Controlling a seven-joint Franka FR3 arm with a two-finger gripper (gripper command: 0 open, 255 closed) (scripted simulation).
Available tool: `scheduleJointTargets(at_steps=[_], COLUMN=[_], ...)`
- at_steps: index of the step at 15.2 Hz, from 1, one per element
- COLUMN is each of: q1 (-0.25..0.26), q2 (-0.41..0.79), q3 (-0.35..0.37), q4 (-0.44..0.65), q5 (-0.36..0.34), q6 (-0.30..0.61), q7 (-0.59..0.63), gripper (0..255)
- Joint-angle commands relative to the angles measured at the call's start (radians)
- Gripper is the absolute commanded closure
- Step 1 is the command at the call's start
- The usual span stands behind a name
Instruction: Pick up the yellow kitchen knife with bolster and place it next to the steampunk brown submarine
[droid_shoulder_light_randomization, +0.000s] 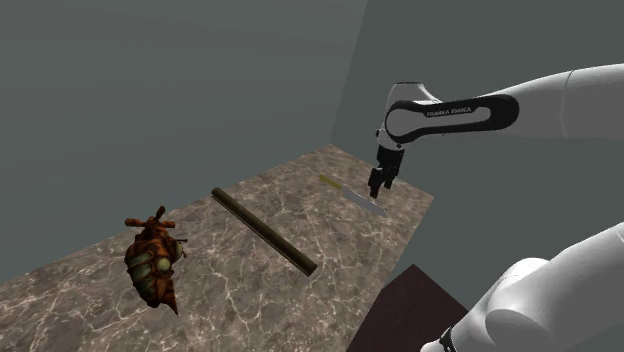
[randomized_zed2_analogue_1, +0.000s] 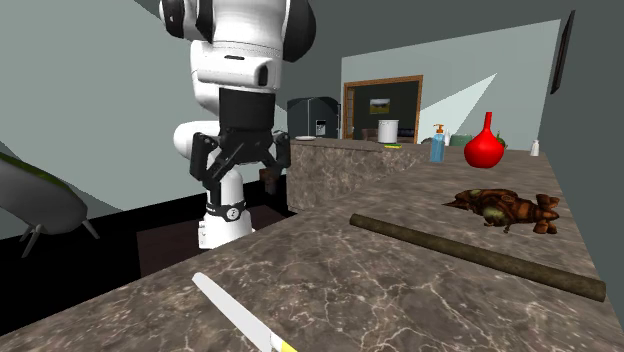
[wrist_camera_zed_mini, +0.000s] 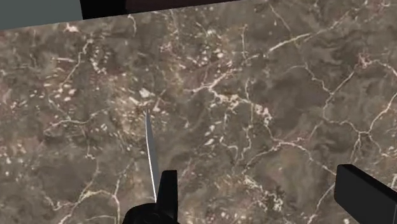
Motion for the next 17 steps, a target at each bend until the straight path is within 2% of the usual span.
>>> scheduleJointTargets(at_steps=[1,11,17], q1=[0.000,-0.027,-0.031], q2=[0.078,0.471,0.502], q3=[-0.015,-0.036,-0.033], q4=[0.038,0.330,0.299], q5=[0.011,0.112,0.119], q6=[0.046,0.164,0.227], q7=[-0.040,-0.235,-0.241], gripper=[0,0,0])
